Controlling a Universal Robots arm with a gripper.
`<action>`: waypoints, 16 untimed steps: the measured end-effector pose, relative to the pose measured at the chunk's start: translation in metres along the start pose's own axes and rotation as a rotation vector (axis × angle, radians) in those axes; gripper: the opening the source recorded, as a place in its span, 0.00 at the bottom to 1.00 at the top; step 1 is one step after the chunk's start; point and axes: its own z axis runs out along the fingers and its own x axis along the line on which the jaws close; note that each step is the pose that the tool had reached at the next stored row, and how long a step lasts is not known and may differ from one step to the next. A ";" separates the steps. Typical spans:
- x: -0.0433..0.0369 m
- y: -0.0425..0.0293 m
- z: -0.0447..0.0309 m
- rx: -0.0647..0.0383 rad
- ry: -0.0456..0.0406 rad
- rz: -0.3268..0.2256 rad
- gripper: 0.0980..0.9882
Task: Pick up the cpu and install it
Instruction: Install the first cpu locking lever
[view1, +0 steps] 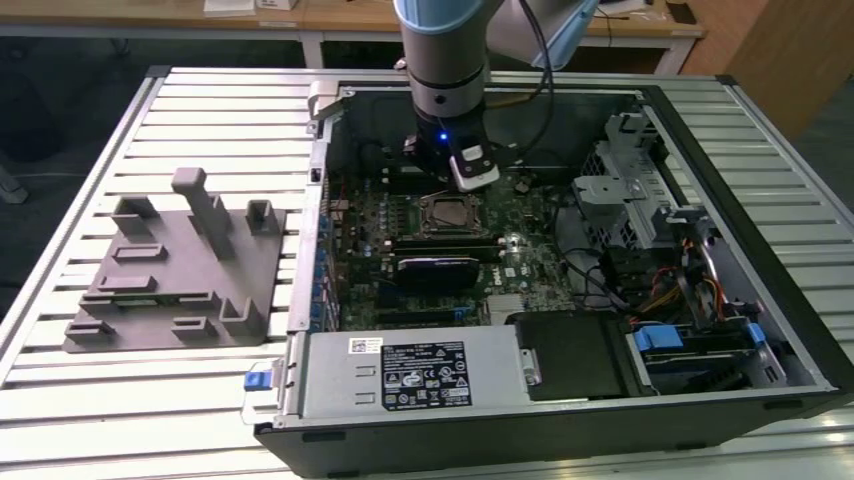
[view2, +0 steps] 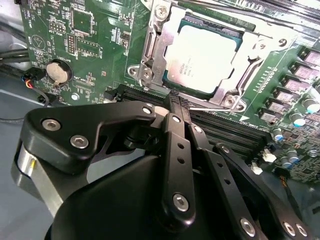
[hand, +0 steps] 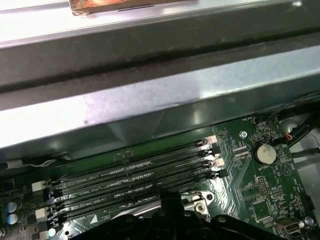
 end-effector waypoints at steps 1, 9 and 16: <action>0.0002 0.0004 0.0003 0.000 -0.0006 0.002 0.01; 0.0019 0.0048 0.0025 0.002 -0.0052 0.021 0.01; 0.0027 0.0054 0.0042 0.004 -0.0110 0.044 0.01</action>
